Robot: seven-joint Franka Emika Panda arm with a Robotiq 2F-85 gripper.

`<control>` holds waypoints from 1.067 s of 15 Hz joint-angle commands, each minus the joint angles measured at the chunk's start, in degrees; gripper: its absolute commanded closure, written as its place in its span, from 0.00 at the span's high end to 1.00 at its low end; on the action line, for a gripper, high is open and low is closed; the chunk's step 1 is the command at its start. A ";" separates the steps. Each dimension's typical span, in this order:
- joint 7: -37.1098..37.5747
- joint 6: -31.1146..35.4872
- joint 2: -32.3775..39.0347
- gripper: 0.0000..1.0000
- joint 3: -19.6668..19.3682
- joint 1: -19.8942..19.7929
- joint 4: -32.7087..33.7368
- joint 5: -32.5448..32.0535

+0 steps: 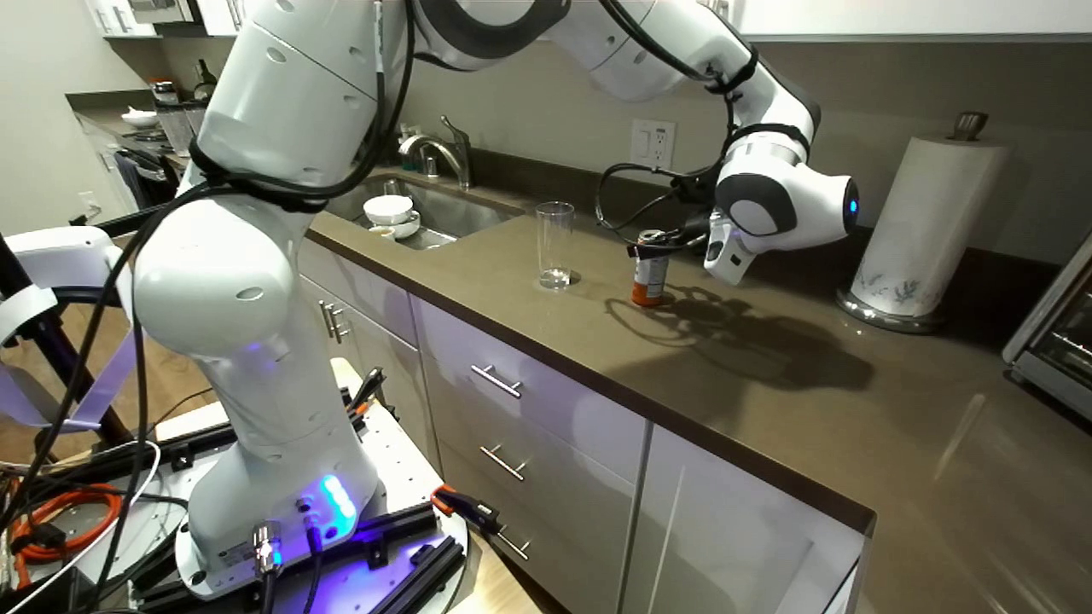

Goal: Pick up the can, pour its contents in the glass cup and put it down

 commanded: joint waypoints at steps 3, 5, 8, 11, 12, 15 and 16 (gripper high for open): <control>1.01 -0.28 -2.07 0.86 0.06 0.91 -2.09 0.12; 1.02 -0.27 -2.06 0.69 0.05 1.03 -2.13 0.12; 1.03 -0.30 -2.05 0.49 0.00 1.06 -2.18 0.18; 0.99 -0.31 -2.16 0.38 -0.14 0.92 -2.46 0.24; 0.99 -0.33 -2.28 0.41 -0.18 0.89 -2.58 0.24; 0.93 -0.21 -2.62 0.49 -0.47 0.83 -3.07 0.10; 0.93 -0.22 -2.75 0.48 -0.57 0.82 -3.22 0.03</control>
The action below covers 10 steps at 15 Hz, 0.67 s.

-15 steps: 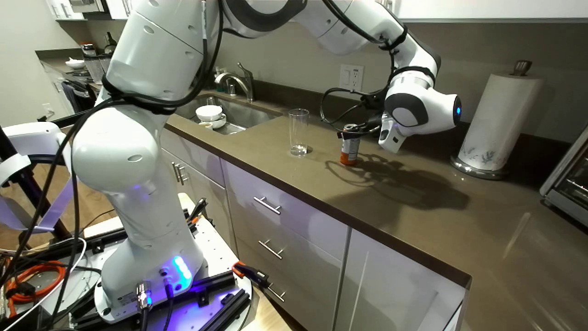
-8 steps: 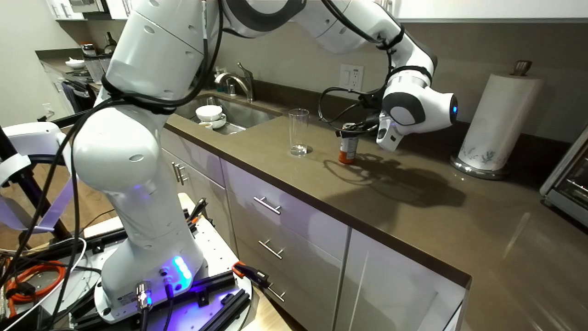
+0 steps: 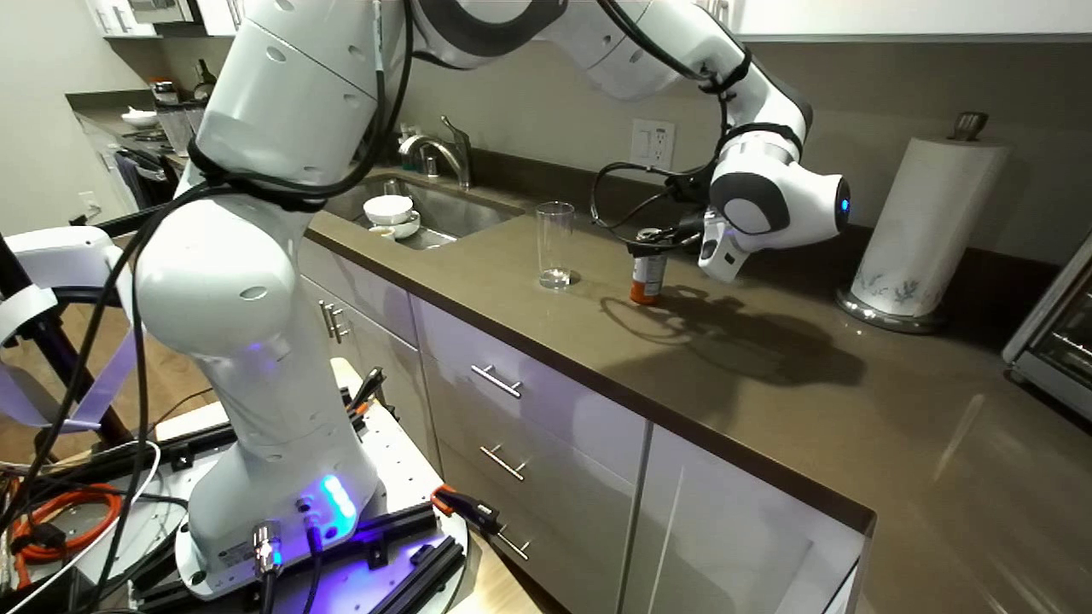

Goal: Pick up the can, pour its contents in the glass cup and put it down

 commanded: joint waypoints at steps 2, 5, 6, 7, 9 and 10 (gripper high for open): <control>0.88 -0.12 -2.82 0.41 -0.61 -0.19 -2.97 -0.10; 0.54 0.28 -4.33 0.43 -1.24 -0.06 -4.68 -0.60; 0.41 0.31 -4.88 0.41 -1.41 -0.05 -5.32 -0.71; 0.30 0.43 -5.58 0.44 -1.62 0.02 -6.13 -0.83; 0.24 0.75 -6.99 0.45 -2.02 0.15 -7.58 -1.08; 0.18 0.85 -7.56 0.45 -2.15 0.17 -8.19 -1.20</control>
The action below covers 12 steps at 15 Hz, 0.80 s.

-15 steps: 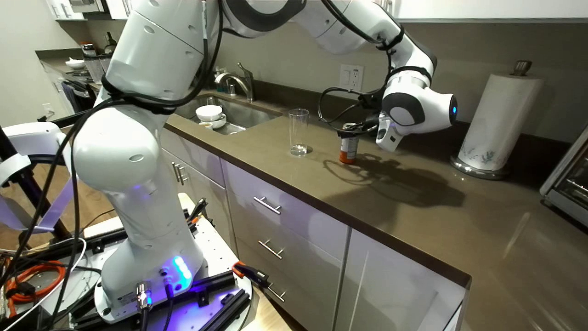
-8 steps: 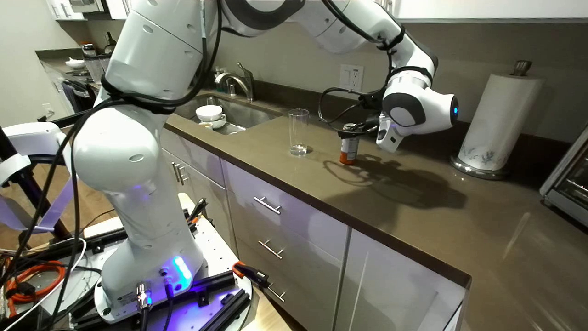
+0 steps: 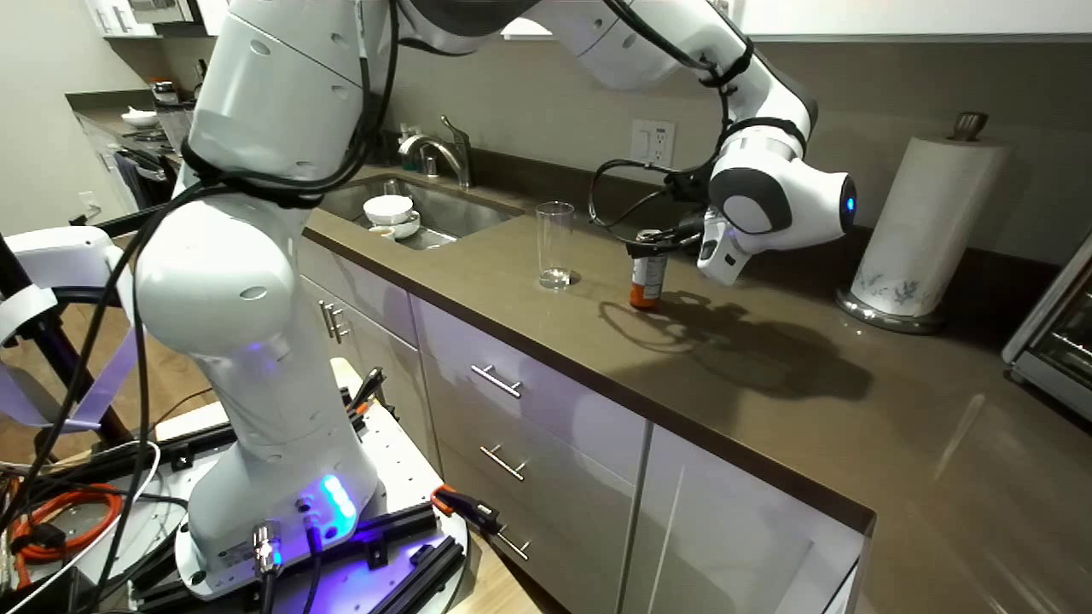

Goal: Pick up the can, pour its contents in the glass cup and put it down

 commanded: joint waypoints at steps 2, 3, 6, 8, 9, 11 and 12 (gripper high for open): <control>0.20 1.15 -5.60 0.44 -0.71 0.29 -5.21 -0.95; 0.10 1.48 -6.41 0.44 -0.84 0.40 -6.07 -1.11; -0.12 2.71 -8.76 0.45 -1.13 0.73 -8.79 -1.60; -0.31 3.99 -10.47 0.44 -1.21 1.03 -10.93 -1.84; -0.36 4.97 -11.40 0.45 -1.24 1.24 -12.16 -1.97; -0.54 6.82 -13.34 0.44 -1.22 1.68 -14.68 -2.33; -0.57 7.78 -14.25 0.44 -1.20 1.90 -15.83 -2.59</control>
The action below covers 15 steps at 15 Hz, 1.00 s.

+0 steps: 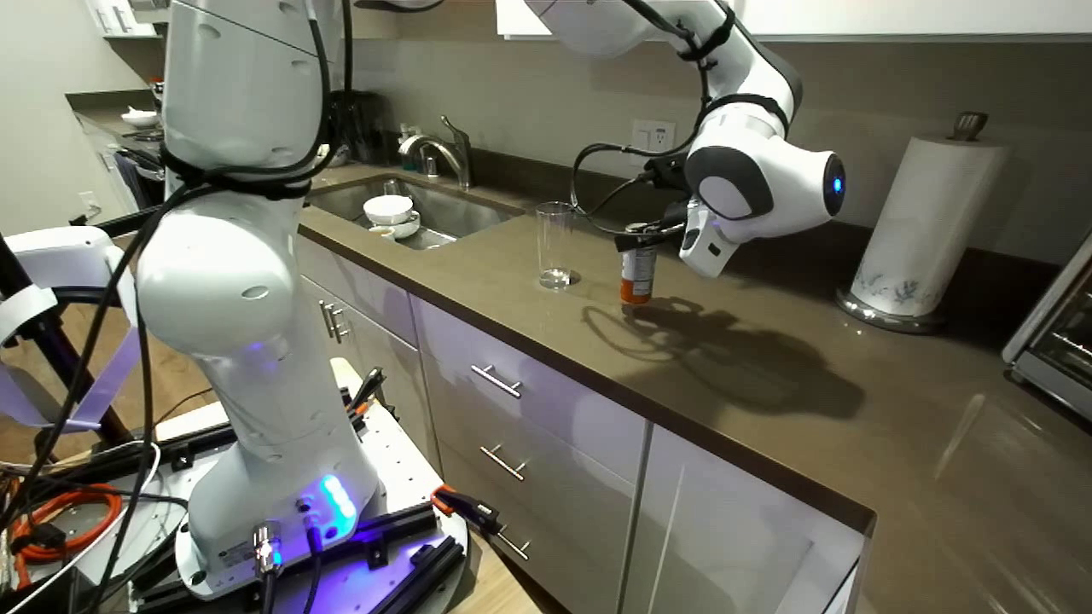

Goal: Pick up the can, pour its contents in the glass cup and put it down

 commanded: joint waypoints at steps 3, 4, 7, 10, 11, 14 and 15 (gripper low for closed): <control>-0.32 6.16 -7.79 0.44 -0.28 2.12 -8.30 -2.71; -0.25 6.85 -8.78 0.44 -0.18 2.36 -9.24 -3.17; -0.05 9.00 -11.05 0.39 0.27 3.14 -11.47 -3.70; 0.30 10.12 -12.87 0.41 0.71 3.66 -12.75 -4.39; 0.32 10.53 -13.41 0.40 0.86 3.83 -13.01 -4.62; 0.66 11.51 -14.64 0.39 1.50 4.00 -13.25 -5.50; 0.79 11.74 -15.05 0.39 1.63 4.06 -13.24 -5.77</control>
